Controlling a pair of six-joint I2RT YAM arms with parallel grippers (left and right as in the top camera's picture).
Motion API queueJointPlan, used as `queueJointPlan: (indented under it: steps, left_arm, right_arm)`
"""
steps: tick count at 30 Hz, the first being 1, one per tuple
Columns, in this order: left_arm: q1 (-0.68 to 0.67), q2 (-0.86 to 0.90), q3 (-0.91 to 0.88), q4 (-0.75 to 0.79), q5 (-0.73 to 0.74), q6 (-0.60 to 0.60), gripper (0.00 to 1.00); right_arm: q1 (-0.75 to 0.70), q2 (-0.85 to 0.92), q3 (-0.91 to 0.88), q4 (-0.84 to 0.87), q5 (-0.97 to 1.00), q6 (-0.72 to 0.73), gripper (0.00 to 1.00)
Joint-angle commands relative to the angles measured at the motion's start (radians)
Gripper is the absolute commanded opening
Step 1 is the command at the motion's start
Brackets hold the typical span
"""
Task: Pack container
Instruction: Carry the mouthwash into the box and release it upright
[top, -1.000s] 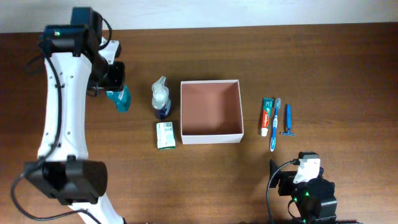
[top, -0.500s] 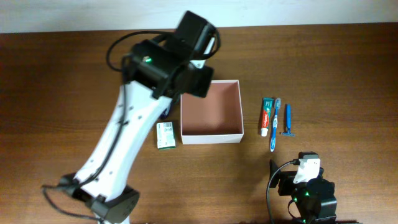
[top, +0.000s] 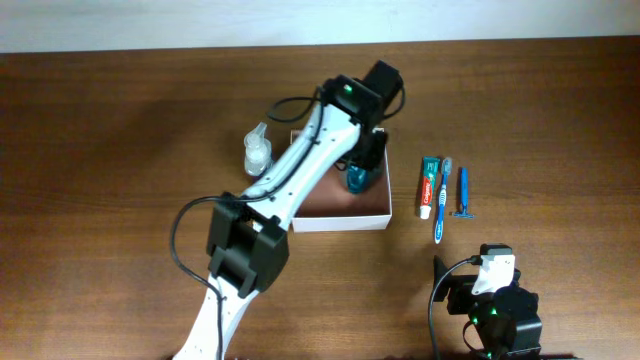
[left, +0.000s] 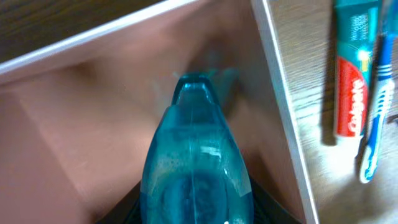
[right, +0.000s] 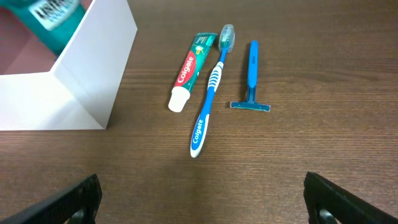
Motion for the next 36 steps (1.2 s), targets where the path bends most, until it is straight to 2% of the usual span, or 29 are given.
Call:
queueJointPlan:
  steps: [1,7,10,13,16,20,22,26,30,33,36]
  left_arm:
    - [-0.016,-0.015,0.018,0.035,-0.008,-0.067,0.07]
    - [-0.033,-0.015,0.018,0.068,-0.084,-0.132,0.08]
    - [-0.044,-0.015,0.018,0.071,-0.146,-0.132,0.21]
    - [-0.052,-0.015,0.018,0.071,-0.174,-0.127,0.42]
    - [-0.055,-0.016,0.018,0.071,-0.181,-0.098,0.55]
    - [-0.056,-0.021,0.023,0.045,-0.180,-0.086,0.63]
    - [-0.056,-0.026,0.023,0.035,-0.180,-0.086,0.73]
    - [-0.056,-0.056,0.024,-0.019,-0.177,-0.087,0.80]
    - [-0.056,-0.142,0.026,-0.116,-0.177,-0.064,0.97]
    - [-0.046,-0.251,0.026,-0.174,-0.189,0.045,0.99]
    - [0.003,-0.347,0.026,-0.227,-0.295,0.066,0.99]
  right_arm:
    - [-0.007,-0.006,-0.007,0.000,0.002,0.007,0.99]
    - [-0.007,-0.006,-0.007,0.000,0.002,0.007,0.99]
    - [-0.007,-0.006,-0.007,0.000,0.002,0.007,0.99]
    - [-0.007,-0.006,-0.007,0.000,0.002,0.007,0.98]
    - [-0.007,-0.006,-0.007,0.000,0.002,0.007,0.99]
    - [-0.007,-0.006,-0.007,0.000,0.002,0.007,0.99]
    - [-0.007,-0.006,-0.007,0.000,0.002,0.007,0.99]
    - [-0.007,-0.006,-0.007,0.000,0.002,0.007,0.99]
    - [-0.008,-0.006,-0.007,0.000,0.002,0.007,0.99]
    - [-0.007,-0.006,-0.007,0.000,0.002,0.007,0.99]
    - [-0.007,-0.006,-0.007,0.000,0.002,0.007,0.99]
